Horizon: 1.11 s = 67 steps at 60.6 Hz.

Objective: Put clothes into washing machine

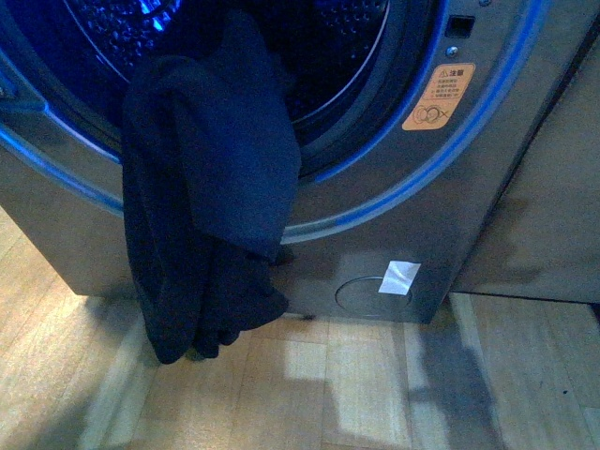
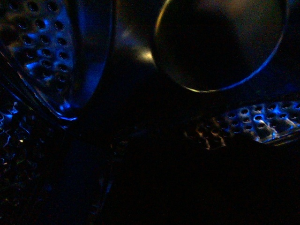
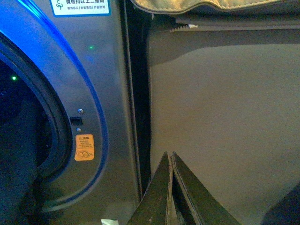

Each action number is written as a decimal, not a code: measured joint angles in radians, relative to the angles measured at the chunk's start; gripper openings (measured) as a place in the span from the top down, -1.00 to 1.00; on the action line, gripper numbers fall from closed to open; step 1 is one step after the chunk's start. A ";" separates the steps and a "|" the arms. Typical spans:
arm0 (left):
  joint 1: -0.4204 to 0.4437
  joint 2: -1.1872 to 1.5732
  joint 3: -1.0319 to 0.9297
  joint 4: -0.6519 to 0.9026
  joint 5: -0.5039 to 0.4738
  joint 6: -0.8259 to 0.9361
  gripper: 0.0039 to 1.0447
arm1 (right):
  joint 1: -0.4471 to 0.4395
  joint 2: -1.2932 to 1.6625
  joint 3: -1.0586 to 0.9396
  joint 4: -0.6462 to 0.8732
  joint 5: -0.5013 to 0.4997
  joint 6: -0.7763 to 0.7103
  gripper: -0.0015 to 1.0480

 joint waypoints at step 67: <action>-0.001 -0.240 -0.493 0.215 0.146 0.008 -0.89 | -0.109 -0.323 -0.162 -0.144 -0.104 0.000 0.95</action>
